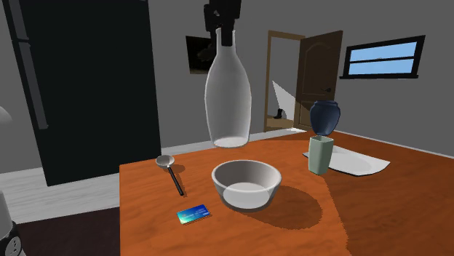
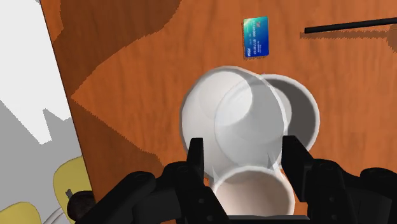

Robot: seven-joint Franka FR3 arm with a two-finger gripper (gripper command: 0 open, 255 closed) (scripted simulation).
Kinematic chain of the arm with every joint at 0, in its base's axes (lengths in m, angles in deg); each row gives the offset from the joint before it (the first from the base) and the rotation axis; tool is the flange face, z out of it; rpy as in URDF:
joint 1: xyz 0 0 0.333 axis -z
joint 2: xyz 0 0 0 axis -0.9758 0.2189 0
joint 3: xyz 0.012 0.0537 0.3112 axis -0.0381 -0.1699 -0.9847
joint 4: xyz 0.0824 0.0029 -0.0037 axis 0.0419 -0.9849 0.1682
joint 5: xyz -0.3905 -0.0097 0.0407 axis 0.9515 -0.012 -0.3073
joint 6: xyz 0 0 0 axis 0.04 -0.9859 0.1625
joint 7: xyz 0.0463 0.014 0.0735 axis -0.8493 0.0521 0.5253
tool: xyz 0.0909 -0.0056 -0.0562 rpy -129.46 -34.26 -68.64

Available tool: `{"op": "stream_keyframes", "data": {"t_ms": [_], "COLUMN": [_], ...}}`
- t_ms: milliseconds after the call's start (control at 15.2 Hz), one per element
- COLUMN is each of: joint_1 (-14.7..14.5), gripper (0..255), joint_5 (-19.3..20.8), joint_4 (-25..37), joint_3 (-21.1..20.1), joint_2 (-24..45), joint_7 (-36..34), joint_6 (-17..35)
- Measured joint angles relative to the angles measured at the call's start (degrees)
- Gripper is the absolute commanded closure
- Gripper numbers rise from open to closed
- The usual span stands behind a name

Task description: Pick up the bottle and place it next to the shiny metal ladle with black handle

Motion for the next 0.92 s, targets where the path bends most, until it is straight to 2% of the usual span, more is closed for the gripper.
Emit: {"op": "stream_keyframes", "data": {"t_ms": [330, 924], "joint_1": [-1.67, -4.71], "gripper": [255, 255], "joint_5": [-0.87, -3.80], "joint_4": [-0.45, 4.70], "joint_3": [-2.87, -9.39], "joint_2": [-5.37, -10.25], "joint_7": [-4.43, -14.19], "joint_6": [-4.99, -14.91]}}
